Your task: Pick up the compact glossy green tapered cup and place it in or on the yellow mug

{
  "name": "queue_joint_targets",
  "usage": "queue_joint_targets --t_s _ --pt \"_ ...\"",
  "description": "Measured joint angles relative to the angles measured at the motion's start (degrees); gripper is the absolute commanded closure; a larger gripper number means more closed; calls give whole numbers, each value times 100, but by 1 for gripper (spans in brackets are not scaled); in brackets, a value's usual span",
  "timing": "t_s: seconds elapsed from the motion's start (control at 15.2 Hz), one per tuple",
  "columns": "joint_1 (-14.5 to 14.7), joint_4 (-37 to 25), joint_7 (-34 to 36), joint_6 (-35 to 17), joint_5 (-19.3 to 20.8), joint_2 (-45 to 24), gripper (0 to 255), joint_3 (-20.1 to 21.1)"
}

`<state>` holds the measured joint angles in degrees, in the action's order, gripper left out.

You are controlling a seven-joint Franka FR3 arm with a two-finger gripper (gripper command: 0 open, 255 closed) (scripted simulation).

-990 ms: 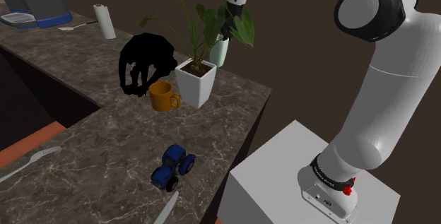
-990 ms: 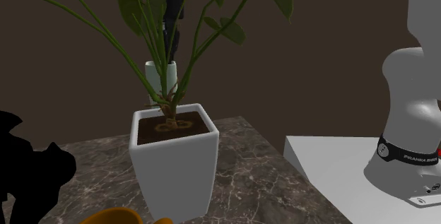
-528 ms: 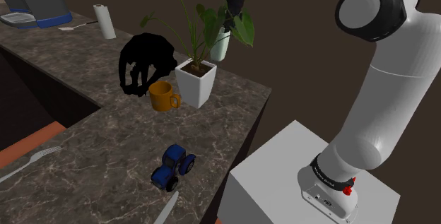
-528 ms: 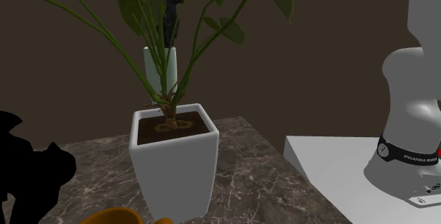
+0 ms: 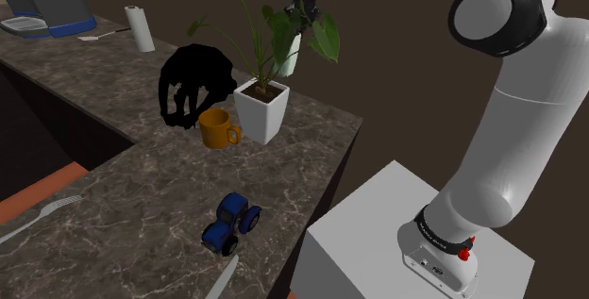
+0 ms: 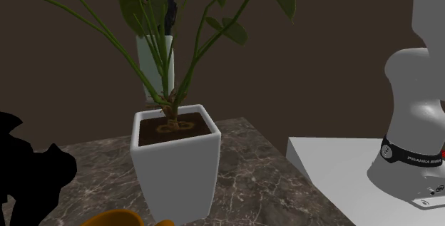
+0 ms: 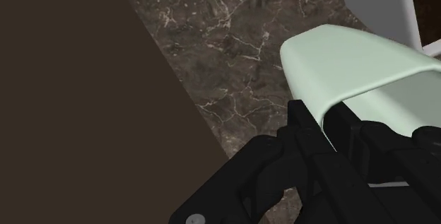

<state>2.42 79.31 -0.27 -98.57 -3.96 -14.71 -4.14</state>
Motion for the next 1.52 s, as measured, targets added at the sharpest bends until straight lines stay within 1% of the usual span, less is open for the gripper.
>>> queue_joint_targets --t_s 0.13,0.26,0.66,0.79,0.86,0.92,0.99,1.06,1.25,1.39,1.52 --pt "150 -115 237 110 39 6 255 81" --pt "303 -58 486 111 100 102 255 152" --pt "796 -623 1251 440 228 -98 255 410" --pt "970 -912 1500 601 268 -234 255 498" --pt "1048 -946 1616 630 291 -228 255 533" --pt "1129 -1161 1732 731 318 -339 255 569" --pt "1212 -1209 1849 774 339 -345 255 605" --pt "1293 -1514 1956 893 365 -522 255 639" --pt "1600 -2076 2341 1144 453 -841 255 749" --pt "1786 -2729 2546 1465 507 -1181 255 803" --pt "1839 -2638 2615 1382 517 -1179 255 818"
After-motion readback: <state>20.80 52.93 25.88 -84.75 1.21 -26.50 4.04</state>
